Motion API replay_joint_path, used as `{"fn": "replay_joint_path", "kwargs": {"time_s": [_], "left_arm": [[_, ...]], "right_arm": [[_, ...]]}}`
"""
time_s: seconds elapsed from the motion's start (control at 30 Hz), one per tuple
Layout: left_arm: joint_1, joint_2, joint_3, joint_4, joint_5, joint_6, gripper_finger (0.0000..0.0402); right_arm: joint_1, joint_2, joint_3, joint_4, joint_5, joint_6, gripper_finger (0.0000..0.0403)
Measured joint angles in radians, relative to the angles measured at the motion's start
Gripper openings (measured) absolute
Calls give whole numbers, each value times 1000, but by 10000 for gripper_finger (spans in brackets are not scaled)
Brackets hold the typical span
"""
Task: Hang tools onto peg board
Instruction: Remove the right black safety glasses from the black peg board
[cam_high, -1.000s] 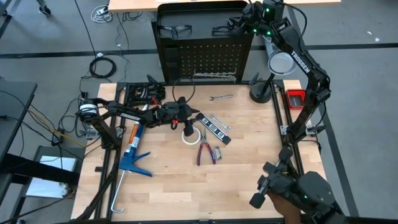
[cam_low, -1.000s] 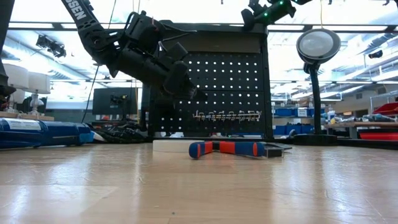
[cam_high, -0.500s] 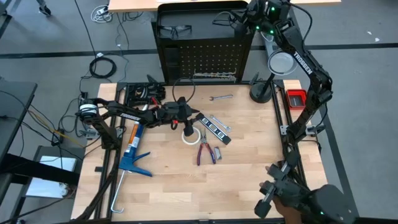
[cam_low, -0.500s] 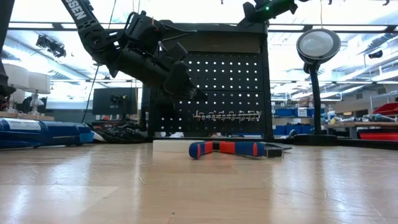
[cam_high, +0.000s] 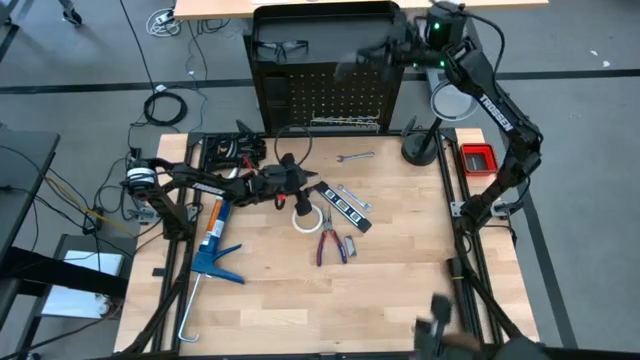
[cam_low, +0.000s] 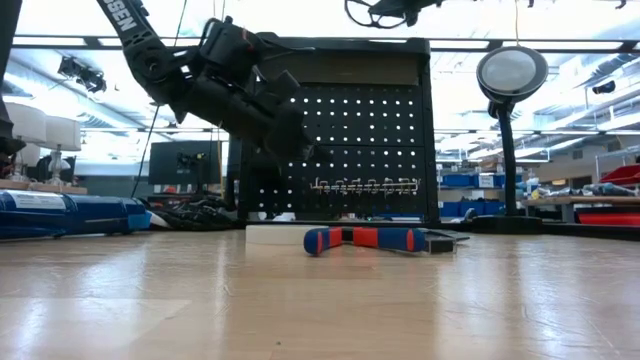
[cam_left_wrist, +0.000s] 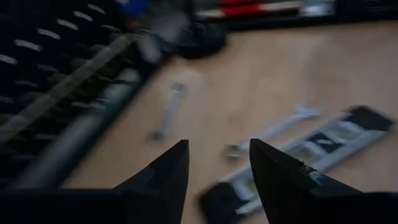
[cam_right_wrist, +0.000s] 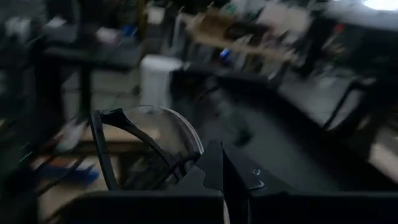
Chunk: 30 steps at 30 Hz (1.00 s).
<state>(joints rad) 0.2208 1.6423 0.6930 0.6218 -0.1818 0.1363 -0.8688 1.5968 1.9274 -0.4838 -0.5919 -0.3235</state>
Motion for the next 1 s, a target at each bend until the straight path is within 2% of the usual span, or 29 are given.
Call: {"fn": "replay_joint_path", "kwargs": {"time_s": [0.1,0.23,0.33,0.43,0.6,0.77,1.0], "left_arm": [[-46,-17,-60,129,-171,64,172],[-110,-35,-202,484,-314,178,172],[-129,-35,-320,766,-342,223,172],[-131,-35,-416,933,-355,217,172],[-123,-124,-466,884,-398,162,172],[-119,-206,-439,773,-394,171,172],[-70,-288,-263,319,-386,147,172]], "right_arm": [[62,-21,-9,-147,10,-62,3],[173,-72,-111,-187,143,-109,3],[248,-137,-255,-94,210,-111,3],[305,-217,-445,76,233,-72,3],[374,-340,-782,375,306,17,3],[452,-396,-1062,551,435,96,4],[549,-402,-1334,715,608,229,7]]}}
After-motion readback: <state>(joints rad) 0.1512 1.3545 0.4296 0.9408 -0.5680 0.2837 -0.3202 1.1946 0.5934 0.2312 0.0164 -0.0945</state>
